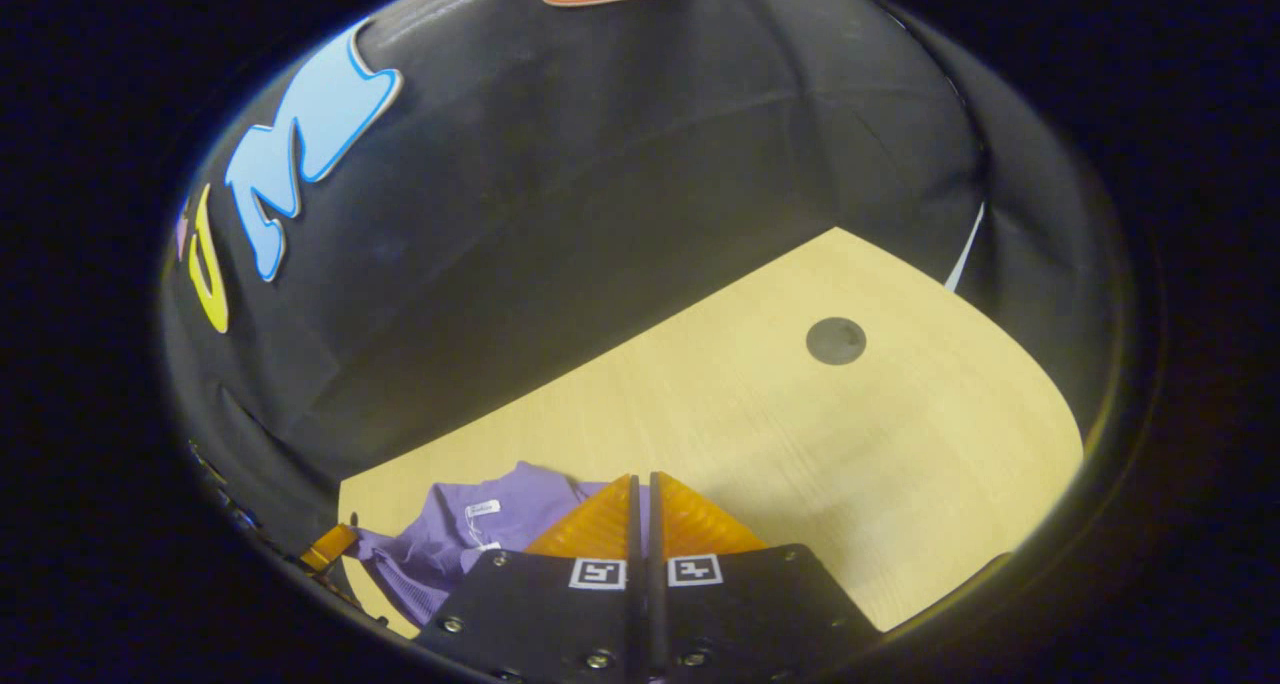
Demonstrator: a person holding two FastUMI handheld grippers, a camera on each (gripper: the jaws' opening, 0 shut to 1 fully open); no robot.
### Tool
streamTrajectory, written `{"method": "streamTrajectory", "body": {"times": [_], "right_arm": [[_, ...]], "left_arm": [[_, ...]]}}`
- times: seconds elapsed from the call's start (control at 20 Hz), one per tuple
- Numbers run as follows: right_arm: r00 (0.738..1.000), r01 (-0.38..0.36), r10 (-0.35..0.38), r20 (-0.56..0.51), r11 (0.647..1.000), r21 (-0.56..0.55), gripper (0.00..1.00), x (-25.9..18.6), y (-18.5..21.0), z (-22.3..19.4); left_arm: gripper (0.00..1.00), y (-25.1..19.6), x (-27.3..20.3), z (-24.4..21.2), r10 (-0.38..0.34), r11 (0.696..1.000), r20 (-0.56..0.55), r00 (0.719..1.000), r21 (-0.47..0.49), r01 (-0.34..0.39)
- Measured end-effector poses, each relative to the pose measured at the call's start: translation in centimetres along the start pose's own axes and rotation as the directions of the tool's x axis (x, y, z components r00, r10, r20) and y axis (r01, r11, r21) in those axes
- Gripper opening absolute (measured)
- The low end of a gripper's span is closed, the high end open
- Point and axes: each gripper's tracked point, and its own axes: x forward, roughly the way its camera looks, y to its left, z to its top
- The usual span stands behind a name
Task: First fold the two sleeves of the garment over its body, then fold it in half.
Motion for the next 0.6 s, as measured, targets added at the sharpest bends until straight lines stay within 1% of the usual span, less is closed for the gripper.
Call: {"method": "streamTrajectory", "body": {"times": [0.05, 0.15, 0.2, 0.25, 0.4, 0.45, 0.5, 0.55, 0.6], "right_arm": [[1.000, 0.000, 0.000, 0.012, 1.000, -0.008, 0.01, -0.9, 0.2, 0.3], [1.000, -0.001, 0.001, 0.023, 1.000, -0.026, 0.01, -2.4, 1.1, 0.4], [1.000, 0.002, -0.001, 0.029, 0.999, -0.048, 0.01, -2.7, 1.3, 0.3], [0.999, 0.011, -0.008, 0.033, 0.997, -0.078, 0.01, -3.3, 1.3, 0.2], [0.997, 0.040, -0.027, 0.071, 0.980, -0.195, 0.00, -5.5, 1.4, -0.1], [0.996, 0.044, -0.024, 0.088, 0.970, -0.238, 0.06, -6.4, 1.8, -0.2], [0.994, 0.052, -0.023, 0.108, 0.958, -0.281, 0.23, -7.4, 2.2, -0.3], [0.991, 0.060, -0.019, 0.131, 0.945, -0.322, 0.33, -8.5, 2.5, -0.2], [0.987, 0.073, -0.016, 0.158, 0.930, -0.360, 0.46, -9.6, 2.9, -0.1]], "left_arm": [[0.46, 0.0, -0.3, 0.5, 0.008, 1.000, 0.015, 1.000, 0.010, -0.009], [0.87, -0.3, -1.4, 1.7, 0.016, 1.000, 0.043, 0.999, 0.023, -0.017], [0.92, -0.5, -1.9, 2.2, 0.016, 1.000, 0.058, 0.998, 0.021, -0.017], [0.94, -0.6, -2.5, 2.6, 0.018, 1.000, 0.068, 0.998, 0.017, -0.019], [0.94, -0.9, -4.9, 4.0, 0.031, 0.999, 0.107, 0.994, 0.005, -0.032], [0.94, -1.1, -5.9, 4.5, 0.035, 0.999, 0.127, 0.991, 0.004, -0.036], [0.93, -1.3, -7.1, 5.0, 0.036, 0.999, 0.144, 0.989, 0.005, -0.038], [0.92, -1.5, -8.2, 5.3, 0.043, 0.999, 0.164, 0.986, 0.011, -0.045], [0.95, -1.8, -9.4, 5.7, 0.050, 0.998, 0.186, 0.981, 0.020, -0.055]]}}
